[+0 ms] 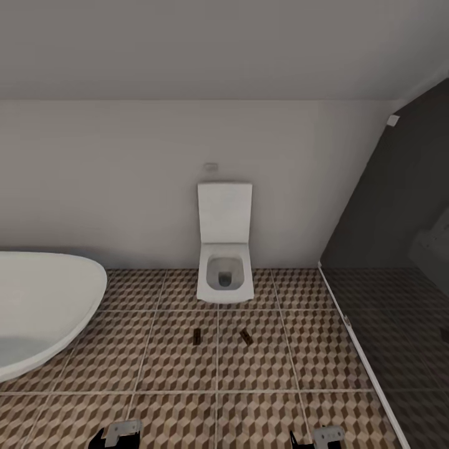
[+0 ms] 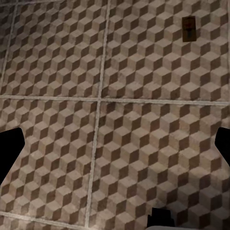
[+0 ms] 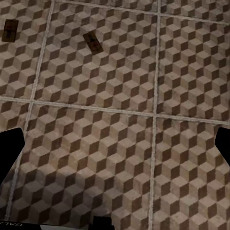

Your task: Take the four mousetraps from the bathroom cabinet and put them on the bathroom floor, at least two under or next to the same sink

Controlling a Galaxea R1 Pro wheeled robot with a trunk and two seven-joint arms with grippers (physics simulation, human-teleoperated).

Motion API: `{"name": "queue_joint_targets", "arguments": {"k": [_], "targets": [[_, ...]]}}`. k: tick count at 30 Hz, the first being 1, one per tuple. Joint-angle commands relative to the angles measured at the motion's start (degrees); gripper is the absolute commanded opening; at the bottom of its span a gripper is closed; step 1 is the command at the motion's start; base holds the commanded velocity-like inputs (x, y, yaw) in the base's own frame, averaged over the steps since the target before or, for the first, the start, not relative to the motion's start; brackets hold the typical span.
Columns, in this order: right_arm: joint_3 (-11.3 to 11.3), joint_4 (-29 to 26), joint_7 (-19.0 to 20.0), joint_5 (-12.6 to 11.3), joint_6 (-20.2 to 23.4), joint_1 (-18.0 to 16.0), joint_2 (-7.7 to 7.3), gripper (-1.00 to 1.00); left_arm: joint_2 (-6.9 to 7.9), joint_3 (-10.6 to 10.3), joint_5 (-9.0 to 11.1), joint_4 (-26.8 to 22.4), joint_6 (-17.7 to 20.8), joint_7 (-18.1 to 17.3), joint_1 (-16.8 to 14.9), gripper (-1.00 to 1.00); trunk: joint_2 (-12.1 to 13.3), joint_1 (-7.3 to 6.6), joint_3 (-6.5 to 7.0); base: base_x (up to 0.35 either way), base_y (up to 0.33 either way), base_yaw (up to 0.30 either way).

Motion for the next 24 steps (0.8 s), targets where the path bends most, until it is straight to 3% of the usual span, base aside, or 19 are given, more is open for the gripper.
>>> {"name": "queue_joint_targets", "arguments": {"k": [1,24], "targets": [[-0.33,0.07,-0.27,0.61,-0.19,-0.05,0.01,1.00,-0.04,-0.48,0.23,0.18,-0.26,0.15,-0.08,1.00,-0.10,0.03,0.00,0.000,0.000,0.000],[-0.33,0.31,-0.27,0.61,-0.19,-0.05,0.01,1.00,-0.38,-0.48,0.20,0.18,-0.26,0.10,-0.08,1.00,-0.10,0.03,2.15,0.000,0.000,0.000]]}}
